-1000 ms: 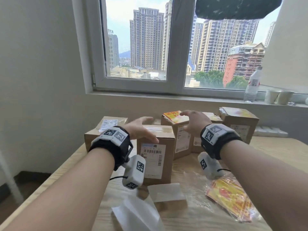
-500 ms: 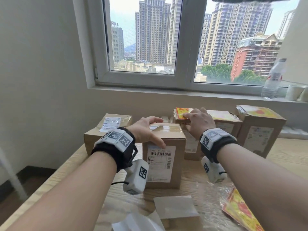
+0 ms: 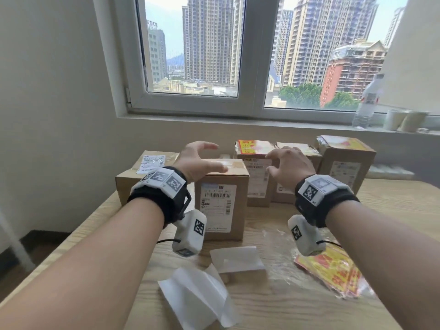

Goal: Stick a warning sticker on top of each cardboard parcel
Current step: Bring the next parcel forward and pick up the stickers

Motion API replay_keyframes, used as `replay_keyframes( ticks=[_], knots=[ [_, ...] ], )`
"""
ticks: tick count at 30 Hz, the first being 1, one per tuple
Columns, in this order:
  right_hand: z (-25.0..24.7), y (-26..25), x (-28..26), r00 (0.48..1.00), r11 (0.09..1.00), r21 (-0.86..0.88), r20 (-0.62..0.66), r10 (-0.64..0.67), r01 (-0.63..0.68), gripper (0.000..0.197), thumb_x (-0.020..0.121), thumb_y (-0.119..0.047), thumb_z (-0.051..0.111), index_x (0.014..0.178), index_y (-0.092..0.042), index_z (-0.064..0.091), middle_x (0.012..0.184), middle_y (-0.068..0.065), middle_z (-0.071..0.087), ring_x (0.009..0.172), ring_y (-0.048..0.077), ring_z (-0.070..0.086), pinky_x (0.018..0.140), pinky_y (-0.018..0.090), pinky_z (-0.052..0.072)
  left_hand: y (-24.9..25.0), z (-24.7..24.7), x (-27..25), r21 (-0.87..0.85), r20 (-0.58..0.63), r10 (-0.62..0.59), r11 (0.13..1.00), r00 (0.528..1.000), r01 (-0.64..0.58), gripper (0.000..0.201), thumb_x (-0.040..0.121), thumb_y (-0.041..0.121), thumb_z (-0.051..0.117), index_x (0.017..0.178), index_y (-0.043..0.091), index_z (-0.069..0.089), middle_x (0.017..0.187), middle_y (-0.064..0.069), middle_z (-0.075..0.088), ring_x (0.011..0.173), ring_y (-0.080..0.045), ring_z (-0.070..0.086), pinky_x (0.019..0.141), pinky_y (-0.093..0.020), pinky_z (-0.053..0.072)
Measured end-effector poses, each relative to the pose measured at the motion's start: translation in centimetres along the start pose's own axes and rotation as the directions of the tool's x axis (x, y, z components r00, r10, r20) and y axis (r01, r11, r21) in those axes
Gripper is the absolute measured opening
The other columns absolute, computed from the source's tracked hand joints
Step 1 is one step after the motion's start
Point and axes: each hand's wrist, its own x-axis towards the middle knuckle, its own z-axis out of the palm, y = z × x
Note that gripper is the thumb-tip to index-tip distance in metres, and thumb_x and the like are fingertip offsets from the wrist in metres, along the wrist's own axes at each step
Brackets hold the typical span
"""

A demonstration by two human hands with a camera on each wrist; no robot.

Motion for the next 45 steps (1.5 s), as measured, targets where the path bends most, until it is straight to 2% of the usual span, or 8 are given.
replay_keyframes(
  ticks=[5,10,15,18,21,34,40,45],
  knots=[
    [-1.8,2.1,-4.8,0.990,0.997,0.047,0.128,0.056,-0.063,0.018,0.087,-0.026,0.058,0.101,-0.028,0.070,0.107,-0.006,0.070,0.102,0.017,0.063,0.090,0.034,0.051,2.3,1.9,-2.5,-0.046,-0.293,0.088,0.993,0.952,-0.106,0.017,0.075,0.022,0.071,0.090,0.029,0.068,0.098,0.010,0.065,0.099,-0.010,0.060,0.084,-0.029,0.050],
    [-1.5,4.1,-9.5,0.958,0.992,-0.004,0.257,0.125,-0.129,0.017,0.084,-0.040,0.065,0.094,-0.028,0.069,0.100,-0.008,0.071,0.090,0.010,0.063,0.083,0.033,0.054,3.4,6.8,-5.2,-0.039,-0.125,0.041,0.998,0.991,-0.046,0.010,0.083,0.017,0.066,0.078,0.024,0.071,0.081,0.009,0.067,0.081,-0.009,0.062,0.072,-0.025,0.052],
    [0.5,5.4,-12.8,0.862,0.973,-0.138,0.452,0.229,-0.186,0.062,0.069,-0.070,0.066,0.112,-0.025,0.058,0.109,-0.010,0.060,0.099,0.012,0.058,0.085,0.033,0.052,2.8,11.9,-6.8,-0.018,0.273,-0.102,0.994,0.956,0.111,0.010,0.083,0.008,0.065,0.082,0.007,0.075,0.082,-0.009,0.075,0.078,-0.018,0.071,0.075,-0.030,0.060],
    [1.7,5.7,-13.7,0.853,0.960,-0.207,0.450,0.264,-0.188,0.040,0.075,-0.054,0.070,0.095,-0.020,0.065,0.096,-0.005,0.067,0.085,0.013,0.062,0.066,0.027,0.050,2.2,14.4,-7.6,0.062,0.437,-0.212,0.977,0.874,0.205,0.015,0.086,0.005,0.065,0.096,-0.003,0.073,0.092,-0.017,0.074,0.078,-0.021,0.069,0.081,-0.032,0.059],
    [2.4,6.0,-13.7,0.853,0.955,-0.145,0.430,0.297,-0.259,0.014,0.081,-0.032,0.066,0.082,-0.018,0.070,0.084,-0.001,0.071,0.079,0.015,0.067,0.068,0.030,0.057,1.6,16.4,-7.5,0.118,0.492,-0.276,0.961,0.826,0.251,0.020,0.089,0.001,0.060,0.104,-0.007,0.070,0.091,-0.017,0.069,0.080,-0.023,0.065,0.088,-0.035,0.056],
    [2.1,7.4,-13.1,0.821,0.901,0.142,0.487,0.298,-0.411,0.017,0.081,-0.024,0.061,0.067,-0.015,0.058,0.084,0.012,0.074,0.084,0.025,0.071,0.076,0.042,0.059,0.4,23.7,-4.4,0.209,0.513,-0.399,0.917,0.760,0.340,0.023,0.062,0.003,0.074,0.084,-0.002,0.074,0.079,-0.018,0.072,0.074,-0.027,0.067,0.073,-0.035,0.050],
    [2.4,8.0,-12.9,0.806,0.884,0.170,0.510,0.300,-0.436,0.012,0.077,-0.024,0.062,0.071,-0.014,0.063,0.080,0.008,0.074,0.079,0.024,0.073,0.072,0.045,0.061,-0.6,25.2,-4.0,0.185,0.468,-0.423,0.905,0.776,0.382,0.007,0.058,0.014,0.067,0.058,0.010,0.074,0.073,-0.013,0.075,0.087,-0.035,0.073,0.078,-0.036,0.053],
    [2.3,8.1,-12.7,0.800,0.856,0.218,0.516,0.306,-0.468,0.012,0.084,-0.020,0.058,0.077,-0.011,0.059,0.085,0.011,0.072,0.079,0.024,0.073,0.072,0.042,0.062,0.2,25.4,-5.1,0.201,0.390,-0.349,0.935,0.852,0.291,0.017,0.074,0.013,0.069,0.089,0.003,0.068,0.077,-0.013,0.075,0.072,-0.027,0.073,0.074,-0.039,0.059]
  ],
)
